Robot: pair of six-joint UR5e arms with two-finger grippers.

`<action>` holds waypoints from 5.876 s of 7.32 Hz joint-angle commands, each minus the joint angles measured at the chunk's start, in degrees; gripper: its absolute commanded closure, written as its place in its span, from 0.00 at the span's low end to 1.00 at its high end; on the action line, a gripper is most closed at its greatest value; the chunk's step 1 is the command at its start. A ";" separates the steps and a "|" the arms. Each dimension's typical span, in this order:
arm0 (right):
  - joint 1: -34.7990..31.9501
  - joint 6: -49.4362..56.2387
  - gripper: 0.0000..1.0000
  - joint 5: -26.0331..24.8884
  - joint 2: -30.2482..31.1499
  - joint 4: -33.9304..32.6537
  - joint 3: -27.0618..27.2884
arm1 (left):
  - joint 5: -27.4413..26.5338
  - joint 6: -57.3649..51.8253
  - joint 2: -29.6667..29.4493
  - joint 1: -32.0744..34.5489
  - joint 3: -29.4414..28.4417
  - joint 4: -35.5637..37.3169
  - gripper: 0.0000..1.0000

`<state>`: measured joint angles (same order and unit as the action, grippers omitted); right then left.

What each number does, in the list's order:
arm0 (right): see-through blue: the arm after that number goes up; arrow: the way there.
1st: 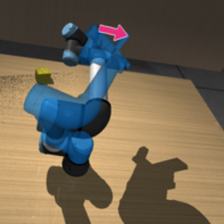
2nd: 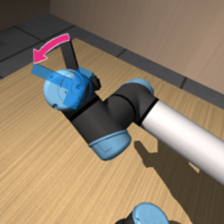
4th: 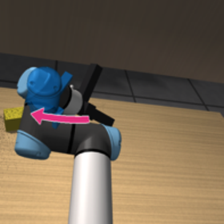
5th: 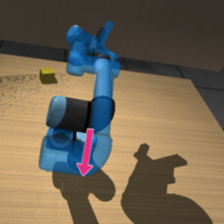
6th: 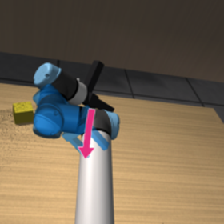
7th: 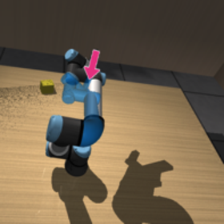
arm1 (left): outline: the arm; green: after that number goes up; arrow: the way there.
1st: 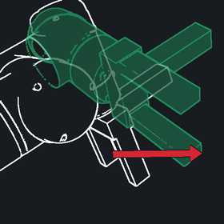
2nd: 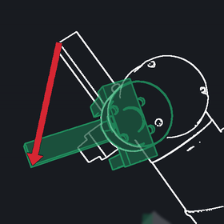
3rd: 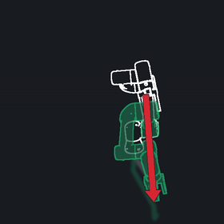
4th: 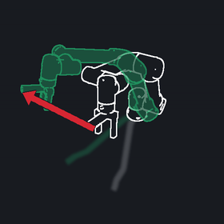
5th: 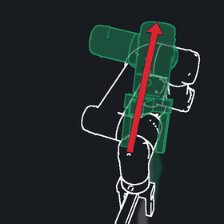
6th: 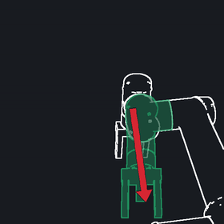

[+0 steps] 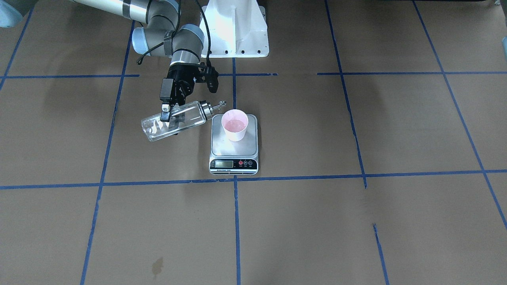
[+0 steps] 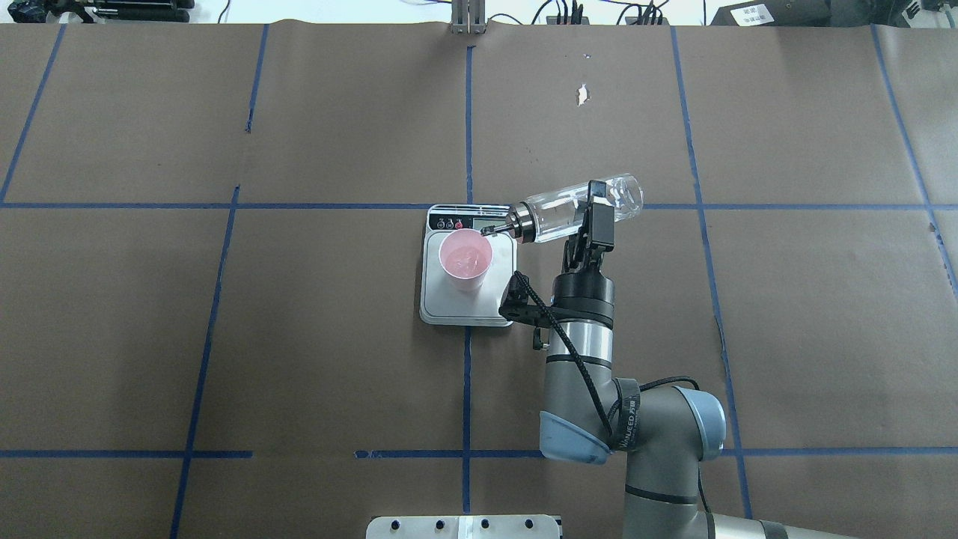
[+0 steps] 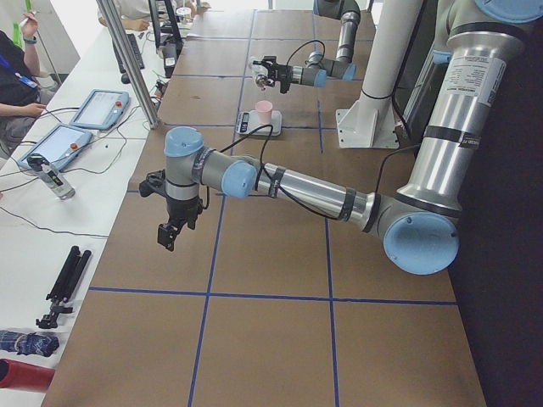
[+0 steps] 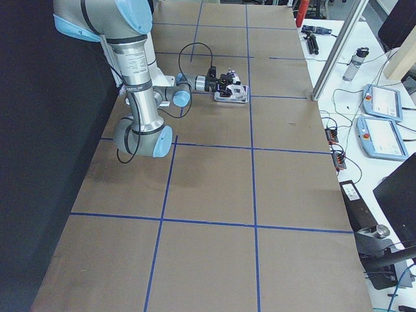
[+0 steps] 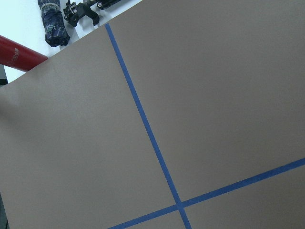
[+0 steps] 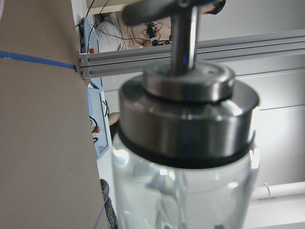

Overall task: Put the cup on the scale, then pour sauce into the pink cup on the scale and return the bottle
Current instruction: 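Turn the bottle upright and carry it back with the right gripper, then lower the glass bottle onto the table with the right gripper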

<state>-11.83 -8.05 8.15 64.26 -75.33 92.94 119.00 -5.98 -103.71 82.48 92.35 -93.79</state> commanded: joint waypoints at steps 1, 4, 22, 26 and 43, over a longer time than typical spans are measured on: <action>0.05 -5.74 1.00 2.13 -0.18 0.01 0.58 | 0.00 0.00 0.00 0.31 0.20 0.01 0.00; -0.21 -13.66 1.00 6.77 1.21 8.73 0.66 | 0.00 0.09 -0.43 0.49 0.29 0.18 0.00; -9.15 -57.25 1.00 38.31 27.85 32.97 11.56 | 3.17 0.35 0.18 4.09 4.33 0.71 0.00; -10.67 -60.23 1.00 40.28 28.64 32.88 10.60 | 3.16 0.35 0.09 4.09 4.33 0.71 0.00; -9.61 -60.24 0.44 42.74 28.03 32.44 8.84 | 2.99 0.44 -0.26 4.09 3.89 0.62 0.00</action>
<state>-21.57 -68.29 50.99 92.21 -42.81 101.77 121.99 -5.54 -103.89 86.63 96.42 -93.17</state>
